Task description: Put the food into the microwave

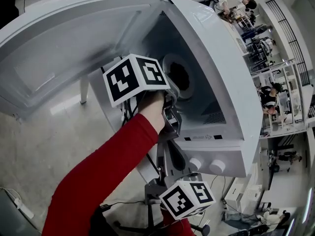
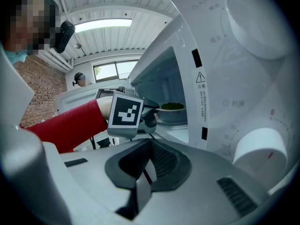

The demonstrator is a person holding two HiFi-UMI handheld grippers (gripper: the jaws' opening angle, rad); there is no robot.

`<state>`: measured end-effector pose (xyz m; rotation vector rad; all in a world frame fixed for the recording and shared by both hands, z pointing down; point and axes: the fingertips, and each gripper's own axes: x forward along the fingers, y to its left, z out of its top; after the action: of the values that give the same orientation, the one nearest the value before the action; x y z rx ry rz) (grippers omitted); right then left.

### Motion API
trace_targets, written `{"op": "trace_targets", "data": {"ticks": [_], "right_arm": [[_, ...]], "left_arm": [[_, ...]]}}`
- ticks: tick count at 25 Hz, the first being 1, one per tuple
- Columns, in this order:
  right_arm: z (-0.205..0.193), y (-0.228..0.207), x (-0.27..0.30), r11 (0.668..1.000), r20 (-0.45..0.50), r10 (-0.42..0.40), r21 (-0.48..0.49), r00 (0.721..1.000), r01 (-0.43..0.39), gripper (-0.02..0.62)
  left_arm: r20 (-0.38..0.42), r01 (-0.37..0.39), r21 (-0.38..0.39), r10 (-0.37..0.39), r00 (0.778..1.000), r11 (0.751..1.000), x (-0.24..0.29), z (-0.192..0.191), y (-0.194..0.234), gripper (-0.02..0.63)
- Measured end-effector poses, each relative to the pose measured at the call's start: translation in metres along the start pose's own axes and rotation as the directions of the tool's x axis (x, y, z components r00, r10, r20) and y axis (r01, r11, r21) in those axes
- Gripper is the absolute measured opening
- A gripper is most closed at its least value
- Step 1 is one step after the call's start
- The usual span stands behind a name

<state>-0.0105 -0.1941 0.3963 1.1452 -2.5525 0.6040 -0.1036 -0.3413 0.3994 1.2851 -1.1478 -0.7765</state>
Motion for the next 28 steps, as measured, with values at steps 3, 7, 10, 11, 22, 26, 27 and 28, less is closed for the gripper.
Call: {"op": "trace_targets", "data": {"ticks": [3,7,10,11,22,26,27,28], "right_arm": [[-0.0019,-0.0003,-0.0004,1.0,-0.001,-0.002,0.001,1.0,0.002,0.014],[-0.0018,-0.0003,0.0004,1.0,-0.004,-0.005,-0.001,1.0,0.005,0.014],[0.0002,-0.002,0.002,1.0,-0.01,-0.011,0.0,1.0,0.011,0.014],[0.0,-0.0029,0.0029,1.0,-0.012,-0.013,0.0,1.0,0.013,0.014],[0.0026,-0.006,0.0022,1.0,-0.012,-0.014,-0.003,1.0,0.014,0.014],[0.0046,-0.0052,0.001,1.0,-0.016,-0.009,-0.007,1.0,0.009,0.014],[0.0053,-0.0046,0.0002,1.0,-0.017,-0.007,-0.007,1.0,0.007,0.014],[0.0059,-0.0037,-0.0006,1.0,-0.017,-0.005,-0.007,1.0,0.004,0.014]], "left_arm": [[-0.009,-0.009,0.001,0.009,1.0,1.0,0.0012,-0.003,0.0034,0.025],[-0.02,-0.029,0.011,0.029,0.999,1.0,0.0032,-0.005,0.0066,0.026],[-0.025,-0.043,0.02,0.043,0.999,0.999,0.0052,-0.0045,0.007,0.028],[-0.026,-0.045,0.024,0.046,0.999,0.999,0.0059,-0.0041,0.0073,0.028],[-0.054,-0.145,0.179,0.157,0.986,0.973,0.0095,-0.0028,0.0084,0.028],[-0.051,-0.176,0.258,0.195,0.979,0.95,0.0096,-0.001,0.0063,0.037],[-0.05,-0.184,0.277,0.205,0.977,0.943,0.0089,-0.0014,0.0052,0.04],[-0.049,-0.192,0.299,0.216,0.975,0.935,0.008,-0.002,0.0042,0.043]]}}
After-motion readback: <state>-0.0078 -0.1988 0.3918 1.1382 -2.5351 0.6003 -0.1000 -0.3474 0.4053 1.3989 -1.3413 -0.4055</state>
